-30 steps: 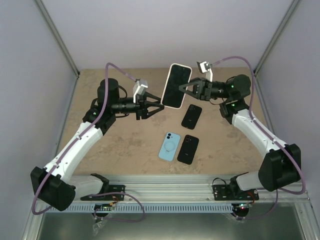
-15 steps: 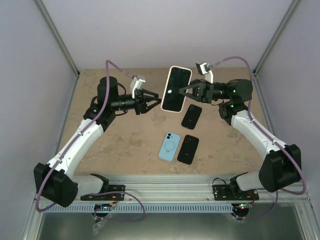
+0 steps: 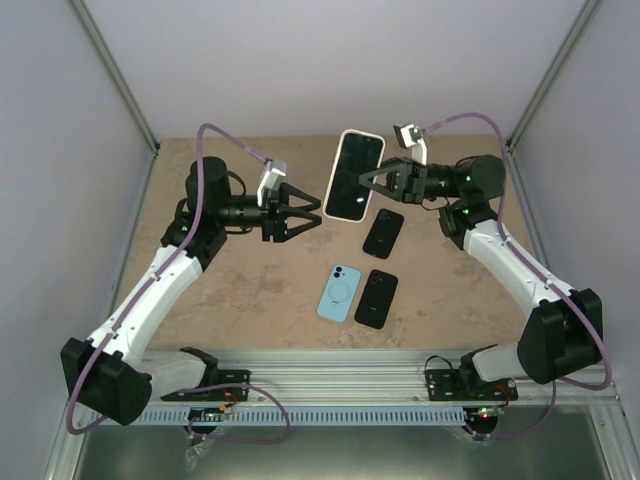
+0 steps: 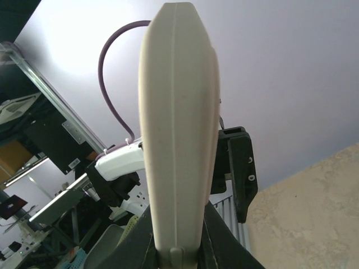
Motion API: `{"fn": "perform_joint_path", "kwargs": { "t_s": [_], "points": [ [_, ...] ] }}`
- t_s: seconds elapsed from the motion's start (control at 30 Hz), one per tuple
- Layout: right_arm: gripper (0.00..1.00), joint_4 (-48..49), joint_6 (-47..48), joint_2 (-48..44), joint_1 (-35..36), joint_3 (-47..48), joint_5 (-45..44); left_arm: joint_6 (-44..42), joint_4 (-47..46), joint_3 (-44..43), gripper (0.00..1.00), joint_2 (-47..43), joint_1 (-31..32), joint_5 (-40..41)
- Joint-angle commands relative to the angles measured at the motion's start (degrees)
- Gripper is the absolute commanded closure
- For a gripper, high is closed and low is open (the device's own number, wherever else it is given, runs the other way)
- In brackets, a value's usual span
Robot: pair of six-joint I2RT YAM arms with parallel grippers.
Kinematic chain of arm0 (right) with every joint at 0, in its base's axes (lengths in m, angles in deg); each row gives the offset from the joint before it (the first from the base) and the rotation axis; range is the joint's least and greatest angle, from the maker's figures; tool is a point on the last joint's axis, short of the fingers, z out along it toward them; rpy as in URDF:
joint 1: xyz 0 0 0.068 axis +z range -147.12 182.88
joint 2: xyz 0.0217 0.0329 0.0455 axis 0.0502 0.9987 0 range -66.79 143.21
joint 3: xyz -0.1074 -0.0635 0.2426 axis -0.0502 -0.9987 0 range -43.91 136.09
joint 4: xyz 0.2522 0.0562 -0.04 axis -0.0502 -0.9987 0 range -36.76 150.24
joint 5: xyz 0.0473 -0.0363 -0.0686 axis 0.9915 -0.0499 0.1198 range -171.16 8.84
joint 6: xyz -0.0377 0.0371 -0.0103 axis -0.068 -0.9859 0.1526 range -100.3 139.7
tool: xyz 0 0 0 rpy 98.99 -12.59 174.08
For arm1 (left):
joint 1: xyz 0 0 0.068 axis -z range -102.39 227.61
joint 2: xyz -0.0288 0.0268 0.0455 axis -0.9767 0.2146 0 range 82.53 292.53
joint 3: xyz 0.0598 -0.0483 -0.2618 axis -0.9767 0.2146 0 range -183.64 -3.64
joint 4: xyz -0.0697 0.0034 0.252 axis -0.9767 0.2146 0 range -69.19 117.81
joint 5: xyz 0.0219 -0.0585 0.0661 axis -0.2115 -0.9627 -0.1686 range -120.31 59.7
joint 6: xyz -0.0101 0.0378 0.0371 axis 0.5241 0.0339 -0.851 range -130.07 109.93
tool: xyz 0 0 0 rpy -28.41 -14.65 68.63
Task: Take the phone out of the phone case
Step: Remove the phone case from the phone.
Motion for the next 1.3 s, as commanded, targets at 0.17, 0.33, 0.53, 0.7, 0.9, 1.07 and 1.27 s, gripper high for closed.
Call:
{"fn": "perform_joint_path", "kwargs": {
  "t_s": [0.17, 0.33, 0.53, 0.7, 0.9, 1.07, 1.27],
  "points": [
    [1.0, 0.35, 2.05, -0.98, -0.14, 0.81, -1.96, 6.99, -8.3, 0.0, 0.4, 0.14, 0.68, -0.29],
    [0.99, 1.21, 1.34, -1.03, -0.14, 0.81, -1.79, 5.34, -6.22, -0.22, 0.44, 0.62, 0.68, 2.28],
    [0.99, 4.94, -1.31, -1.26, -0.1, 0.36, -1.62, 1.22, -1.28, -0.54, 0.5, 0.65, 0.59, 7.77],
    [0.99, 6.19, -2.24, -1.34, 0.01, 0.22, -1.27, 1.13, -0.17, -0.66, 0.51, 0.82, 0.55, 9.92],
    [0.99, 7.43, -2.27, -1.72, 0.18, -0.29, -1.28, 2.99, -3.68, 0.69, 0.49, 0.69, -0.2, 6.14],
    [1.0, 6.2, -1.13, -1.61, 0.12, 0.01, -1.48, 8.38, -12.03, 2.57, 0.41, -0.47, -0.23, -3.78],
    [1.0, 4.8, -0.27, -1.61, 0.09, 0.08, -1.88, 14.97, -19.33, 4.25, 0.41, -1.02, -0.13, -5.31]
  ]
}}
